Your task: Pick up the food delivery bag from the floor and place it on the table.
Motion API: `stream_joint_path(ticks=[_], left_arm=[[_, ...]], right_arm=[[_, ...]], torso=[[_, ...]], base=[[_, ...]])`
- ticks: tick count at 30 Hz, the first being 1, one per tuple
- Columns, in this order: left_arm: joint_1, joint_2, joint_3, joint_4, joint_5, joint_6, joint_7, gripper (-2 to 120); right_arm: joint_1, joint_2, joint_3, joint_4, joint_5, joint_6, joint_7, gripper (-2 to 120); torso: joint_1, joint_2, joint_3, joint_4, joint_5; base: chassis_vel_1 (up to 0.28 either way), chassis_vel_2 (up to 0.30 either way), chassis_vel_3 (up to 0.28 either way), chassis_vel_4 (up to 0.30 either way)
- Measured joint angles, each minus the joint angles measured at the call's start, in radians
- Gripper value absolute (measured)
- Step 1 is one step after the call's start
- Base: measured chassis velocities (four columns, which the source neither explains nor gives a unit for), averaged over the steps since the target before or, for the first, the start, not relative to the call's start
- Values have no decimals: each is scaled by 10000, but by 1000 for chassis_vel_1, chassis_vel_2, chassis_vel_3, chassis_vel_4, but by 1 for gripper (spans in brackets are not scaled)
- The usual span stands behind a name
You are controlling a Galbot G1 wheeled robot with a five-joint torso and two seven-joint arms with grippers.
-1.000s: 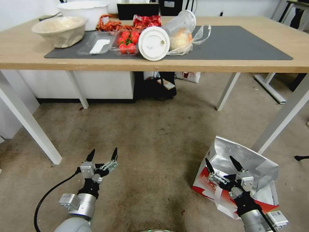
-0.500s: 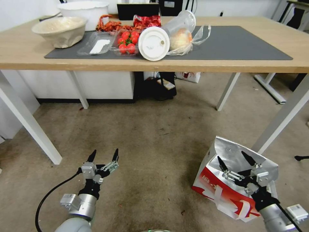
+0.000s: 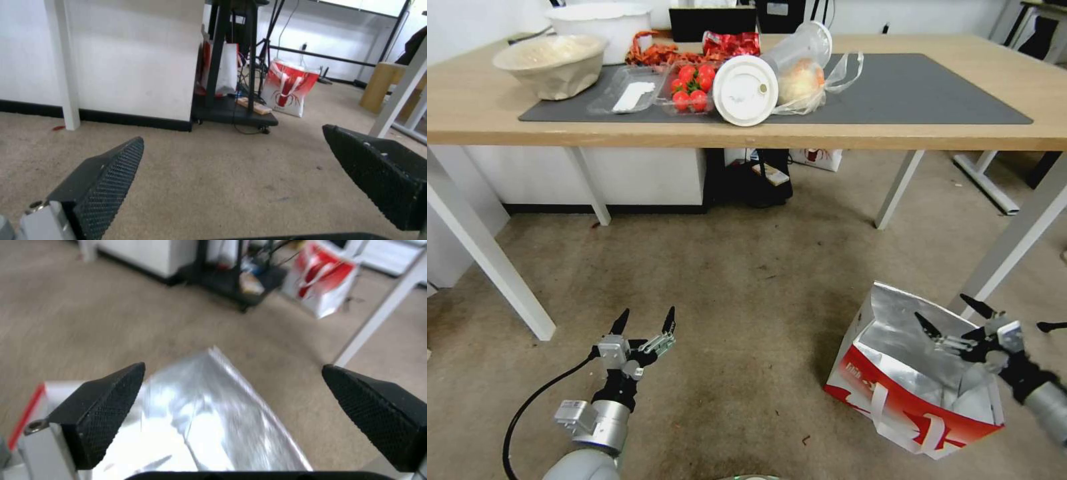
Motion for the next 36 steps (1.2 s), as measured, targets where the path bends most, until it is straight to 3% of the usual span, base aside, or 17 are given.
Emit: stream_joint_path(ticks=[3, 16, 28, 36], left_arm=[[51, -34, -1, -9, 19, -21, -2, 100], [124, -238, 34, -32, 244, -67, 14, 100], [110, -312, 57, 36, 369, -70, 10, 100], [84, -323, 27, 114, 387, -48, -13, 100]], right_arm=[[369, -750, -46, -1179, -103, 203, -946, 100], [1546, -2072, -825, -3739, -261, 858, -1904, 100], [3004, -2496, -2288, -5221, -685, 987, -2521, 100], [4094, -2329, -3577, -5739, -1133, 1042, -2584, 100]], torso=[[0, 1, 0, 0, 0], [0, 3, 0, 0, -1], [1, 4, 0, -1, -2], [1, 4, 0, 0, -3]], base=[[0, 0, 0, 0], [0, 0, 0, 0], [0, 0, 0, 0], [0, 0, 0, 0]])
